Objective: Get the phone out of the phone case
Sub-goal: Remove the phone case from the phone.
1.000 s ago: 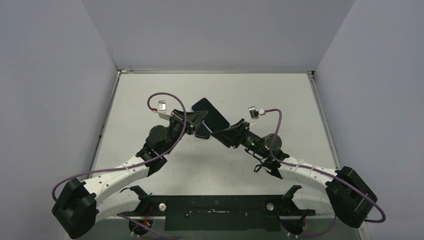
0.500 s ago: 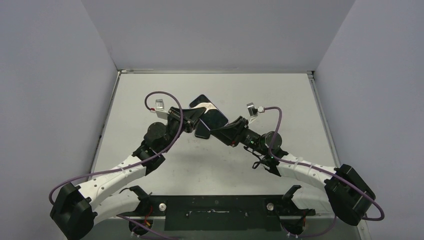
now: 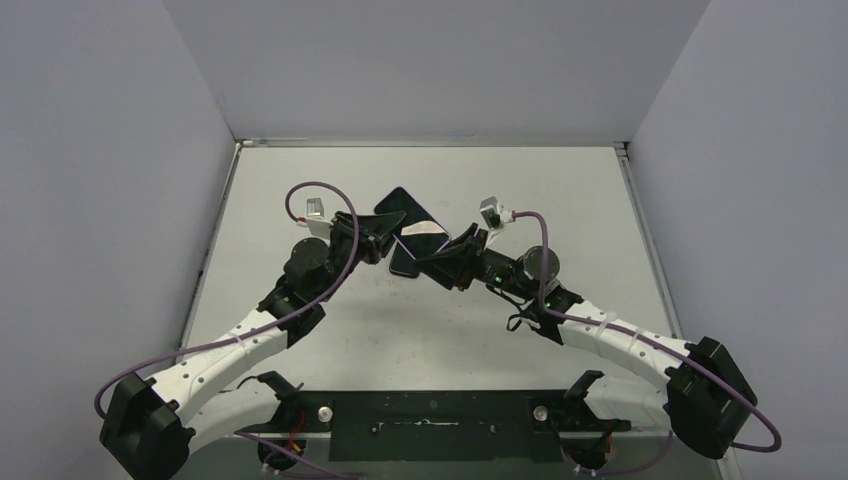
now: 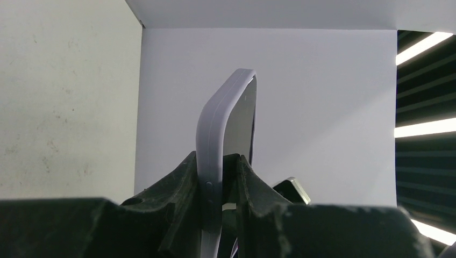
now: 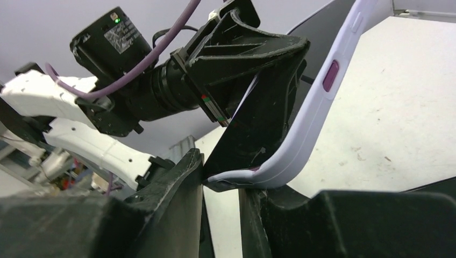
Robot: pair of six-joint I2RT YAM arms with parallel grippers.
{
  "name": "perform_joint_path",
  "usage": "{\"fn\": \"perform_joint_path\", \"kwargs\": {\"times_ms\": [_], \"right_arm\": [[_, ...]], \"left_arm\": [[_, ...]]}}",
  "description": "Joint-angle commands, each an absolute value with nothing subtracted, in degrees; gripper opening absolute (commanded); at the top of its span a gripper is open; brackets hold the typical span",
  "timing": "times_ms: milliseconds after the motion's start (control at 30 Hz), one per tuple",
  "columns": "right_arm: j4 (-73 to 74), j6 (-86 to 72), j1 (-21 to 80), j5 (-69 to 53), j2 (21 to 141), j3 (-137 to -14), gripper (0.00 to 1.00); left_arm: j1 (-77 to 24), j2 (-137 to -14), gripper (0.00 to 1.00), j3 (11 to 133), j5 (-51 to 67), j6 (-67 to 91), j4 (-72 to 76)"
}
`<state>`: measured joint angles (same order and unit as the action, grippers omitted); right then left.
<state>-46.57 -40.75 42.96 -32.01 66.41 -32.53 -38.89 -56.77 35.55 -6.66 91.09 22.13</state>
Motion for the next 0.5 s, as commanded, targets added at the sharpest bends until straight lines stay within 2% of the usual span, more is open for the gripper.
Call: {"fn": "perform_joint_path", "kwargs": {"times_ms": [0,467], "right_arm": [[-33.9,-18.5,44.3,-38.0,65.0,-35.7,0.13],[-27.5,-7.7,44.0,-33.7,64.5,-37.7,0.18]], "left_arm": [[-38.9,-56.6,0.00,40.1,-1.0,91.0,19.3],[-37.8,-57.0,0.00,41.7,2.2,85.3,21.4]]}}
